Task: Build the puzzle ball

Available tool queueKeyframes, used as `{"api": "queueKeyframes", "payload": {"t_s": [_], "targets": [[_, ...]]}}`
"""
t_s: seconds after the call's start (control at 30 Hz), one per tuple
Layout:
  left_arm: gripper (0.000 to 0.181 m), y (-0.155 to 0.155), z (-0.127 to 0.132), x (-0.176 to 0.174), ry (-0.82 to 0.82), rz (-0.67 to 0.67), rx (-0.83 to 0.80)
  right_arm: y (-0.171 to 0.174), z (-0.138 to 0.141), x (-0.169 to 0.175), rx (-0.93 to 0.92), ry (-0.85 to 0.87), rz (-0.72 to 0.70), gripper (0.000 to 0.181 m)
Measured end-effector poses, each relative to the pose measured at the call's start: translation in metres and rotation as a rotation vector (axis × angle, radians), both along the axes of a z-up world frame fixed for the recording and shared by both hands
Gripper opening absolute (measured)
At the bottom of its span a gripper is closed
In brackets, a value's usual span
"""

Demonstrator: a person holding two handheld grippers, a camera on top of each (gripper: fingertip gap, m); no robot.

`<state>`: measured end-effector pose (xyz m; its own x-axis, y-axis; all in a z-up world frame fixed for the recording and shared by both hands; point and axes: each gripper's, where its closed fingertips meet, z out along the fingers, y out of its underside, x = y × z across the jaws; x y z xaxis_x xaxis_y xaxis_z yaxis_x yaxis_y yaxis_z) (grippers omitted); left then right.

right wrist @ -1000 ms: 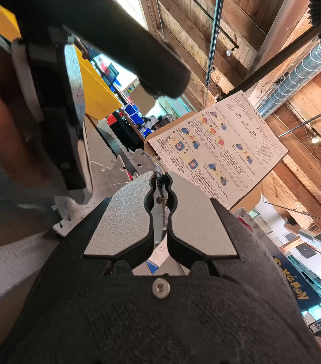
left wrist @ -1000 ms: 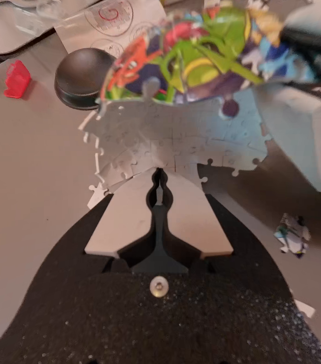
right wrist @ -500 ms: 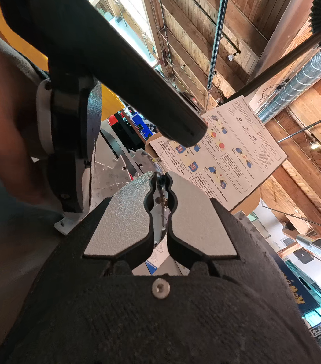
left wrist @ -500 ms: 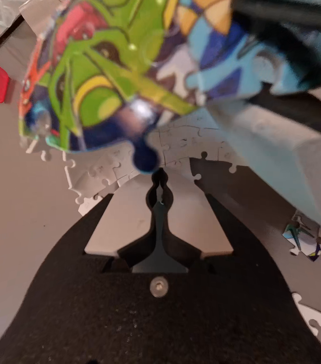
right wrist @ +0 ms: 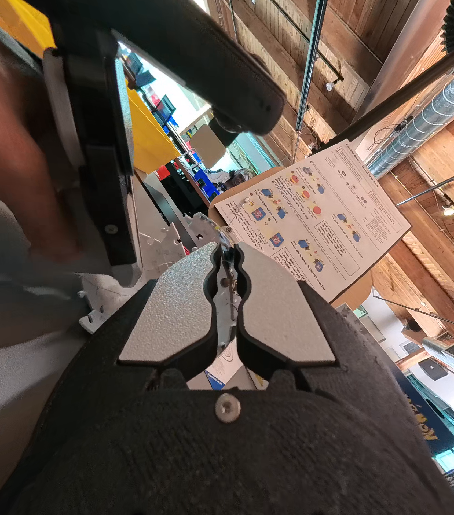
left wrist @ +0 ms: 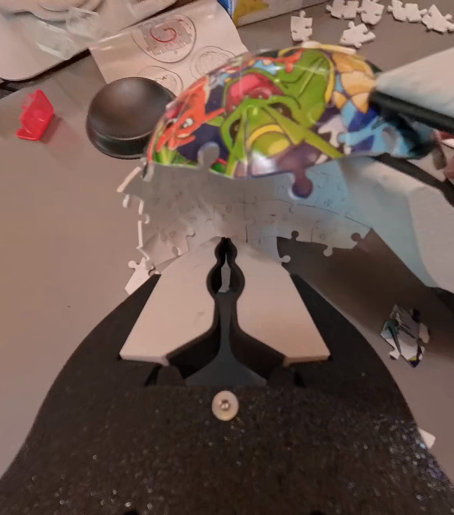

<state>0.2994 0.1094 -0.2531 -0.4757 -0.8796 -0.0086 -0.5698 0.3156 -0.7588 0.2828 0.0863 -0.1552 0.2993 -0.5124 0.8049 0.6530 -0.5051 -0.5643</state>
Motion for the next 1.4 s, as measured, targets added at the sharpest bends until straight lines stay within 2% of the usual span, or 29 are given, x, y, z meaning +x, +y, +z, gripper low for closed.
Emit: {"api": "queueKeyframes", "payload": {"t_s": [0.1,0.27,0.67,0.83,0.93,1.17,1.27,1.4], "targets": [[0.000,-0.006,-0.006,-0.004,0.034,-0.075,0.048,0.001,0.000,0.000,0.001,0.001,0.001,0.009],[0.000,-0.015,-0.021,-0.007,0.081,-0.119,0.082,0.000,0.000,0.001,0.001,0.002,-0.001,0.009],[0.000,-0.016,-0.021,-0.006,0.011,-0.081,0.182,0.000,0.000,0.002,0.009,0.009,-0.004,0.009],[0.000,-0.015,-0.017,-0.006,-0.033,-0.105,0.181,0.000,0.000,0.002,0.005,0.005,-0.007,0.009],[0.000,-0.013,0.002,-0.006,-0.109,-0.113,0.149,-0.001,0.000,0.003,0.009,0.009,-0.007,0.009],[0.000,-0.005,0.012,-0.008,-0.018,-0.092,-0.011,-0.001,0.000,0.003,0.009,0.009,-0.007,0.009],[0.000,0.004,0.009,-0.009,0.011,-0.070,-0.018,-0.003,0.000,0.004,0.013,0.014,-0.010,0.009],[0.000,0.004,0.006,-0.015,0.029,-0.109,-0.006,-0.001,0.000,0.002,0.008,0.009,-0.005,0.009]]}}
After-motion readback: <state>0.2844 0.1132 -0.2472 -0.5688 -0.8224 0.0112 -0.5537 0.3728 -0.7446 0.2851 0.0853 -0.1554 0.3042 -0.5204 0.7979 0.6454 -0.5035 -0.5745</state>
